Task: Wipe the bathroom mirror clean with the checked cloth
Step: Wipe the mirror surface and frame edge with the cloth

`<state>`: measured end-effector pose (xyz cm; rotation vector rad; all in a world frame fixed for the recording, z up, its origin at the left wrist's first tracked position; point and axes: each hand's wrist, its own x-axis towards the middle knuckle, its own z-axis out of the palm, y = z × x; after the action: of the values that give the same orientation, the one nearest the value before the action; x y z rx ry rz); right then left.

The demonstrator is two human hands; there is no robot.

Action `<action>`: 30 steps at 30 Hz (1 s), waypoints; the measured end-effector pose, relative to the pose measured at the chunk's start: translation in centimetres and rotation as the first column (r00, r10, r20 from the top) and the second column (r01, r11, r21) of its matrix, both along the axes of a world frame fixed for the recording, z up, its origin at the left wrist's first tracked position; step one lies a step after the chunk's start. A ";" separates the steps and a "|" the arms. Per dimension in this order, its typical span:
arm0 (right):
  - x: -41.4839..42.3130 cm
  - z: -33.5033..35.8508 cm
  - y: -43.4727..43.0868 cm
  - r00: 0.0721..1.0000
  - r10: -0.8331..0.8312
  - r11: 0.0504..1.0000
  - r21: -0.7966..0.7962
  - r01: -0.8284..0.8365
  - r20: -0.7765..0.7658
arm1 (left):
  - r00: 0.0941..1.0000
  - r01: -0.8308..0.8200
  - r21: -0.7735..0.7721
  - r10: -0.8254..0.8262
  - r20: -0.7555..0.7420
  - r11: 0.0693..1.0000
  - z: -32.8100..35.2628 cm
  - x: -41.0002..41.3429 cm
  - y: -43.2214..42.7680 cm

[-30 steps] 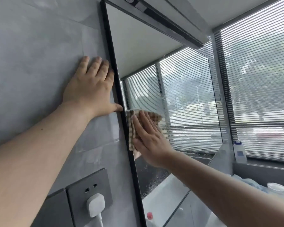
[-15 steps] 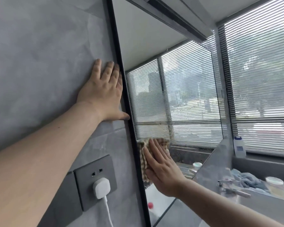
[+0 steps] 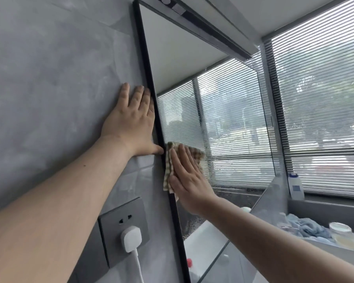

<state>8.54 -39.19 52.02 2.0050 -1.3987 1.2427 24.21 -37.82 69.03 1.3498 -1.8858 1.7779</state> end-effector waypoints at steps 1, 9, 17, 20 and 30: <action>0.2 1.1 -0.1 1.000 0.002 1.000 -0.016 -0.002 -0.001 | 1.000 0.006 0.002 -0.006 -0.001 1.000 0.0 0.0 0.0; 0.2 -2.2 -1.3 1.000 0.004 0.998 -0.066 -0.005 -0.018 | 1.000 0.025 -0.010 -0.025 0.001 1.000 -0.1 0.1 -0.3; 0.1 -9.8 -2.0 1.000 -0.004 0.988 -0.155 0.007 0.014 | 1.000 0.026 0.002 -0.026 0.011 1.000 0.0 0.3 0.0; 0.5 -8.3 -2.0 0.999 0.004 0.986 -0.167 0.003 0.042 | 1.000 0.011 -0.004 -0.011 0.026 1.000 -0.1 0.2 0.1; 0.2 4.3 -2.4 0.993 -0.038 0.993 -0.109 0.049 0.108 | 0.994 0.112 -0.051 -0.112 -0.013 0.992 -0.1 0.1 0.1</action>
<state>8.70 -41.55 56.31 1.8489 -1.3811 1.3940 24.27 -37.72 68.91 1.2121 -1.8567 1.7432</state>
